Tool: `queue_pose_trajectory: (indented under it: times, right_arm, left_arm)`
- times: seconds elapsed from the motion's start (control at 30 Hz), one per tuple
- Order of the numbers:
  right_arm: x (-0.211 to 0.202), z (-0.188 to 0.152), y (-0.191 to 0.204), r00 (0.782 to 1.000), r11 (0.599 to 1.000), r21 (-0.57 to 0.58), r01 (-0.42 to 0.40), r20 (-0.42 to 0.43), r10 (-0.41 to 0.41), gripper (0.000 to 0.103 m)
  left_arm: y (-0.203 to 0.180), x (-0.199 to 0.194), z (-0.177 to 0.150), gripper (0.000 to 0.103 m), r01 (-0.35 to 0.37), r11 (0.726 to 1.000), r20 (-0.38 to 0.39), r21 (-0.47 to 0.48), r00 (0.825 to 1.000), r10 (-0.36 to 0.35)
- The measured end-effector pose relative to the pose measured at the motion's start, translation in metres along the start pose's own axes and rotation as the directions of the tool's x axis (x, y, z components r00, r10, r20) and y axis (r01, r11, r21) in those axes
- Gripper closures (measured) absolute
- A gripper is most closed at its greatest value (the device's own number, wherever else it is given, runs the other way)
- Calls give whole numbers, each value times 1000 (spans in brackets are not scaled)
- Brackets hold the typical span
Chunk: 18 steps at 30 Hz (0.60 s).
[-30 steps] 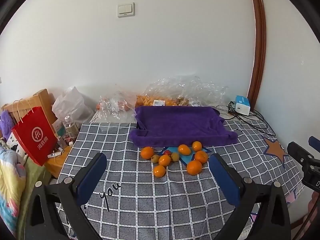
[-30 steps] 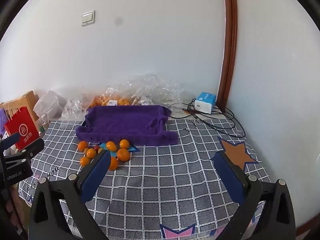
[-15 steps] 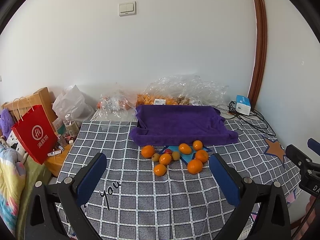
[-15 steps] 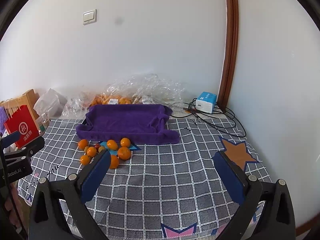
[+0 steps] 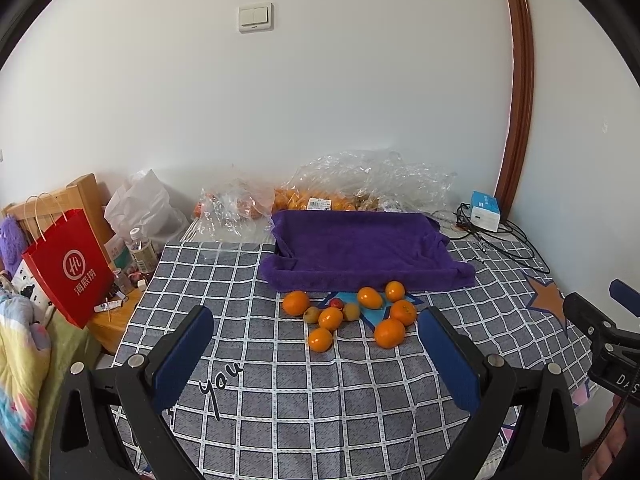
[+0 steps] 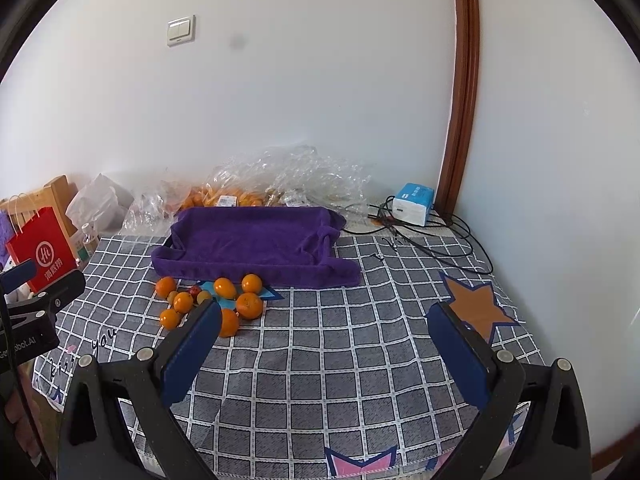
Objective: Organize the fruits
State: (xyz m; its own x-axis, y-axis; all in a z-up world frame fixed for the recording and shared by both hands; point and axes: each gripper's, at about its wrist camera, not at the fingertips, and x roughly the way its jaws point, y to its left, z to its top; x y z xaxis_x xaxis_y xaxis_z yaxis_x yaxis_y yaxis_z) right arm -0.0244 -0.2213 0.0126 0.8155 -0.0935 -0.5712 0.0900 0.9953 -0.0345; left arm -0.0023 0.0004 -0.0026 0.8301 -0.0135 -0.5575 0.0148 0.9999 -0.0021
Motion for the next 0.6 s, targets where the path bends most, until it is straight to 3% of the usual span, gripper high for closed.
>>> queue_pose_trajectory:
  times: [0.6]
  right_arm:
    - [1, -1, 7, 1000, 1000, -8, 1, 0, -1, 2]
  left_arm:
    - [-1, -2, -4, 0, 3, 1000, 0, 0, 1000, -3]
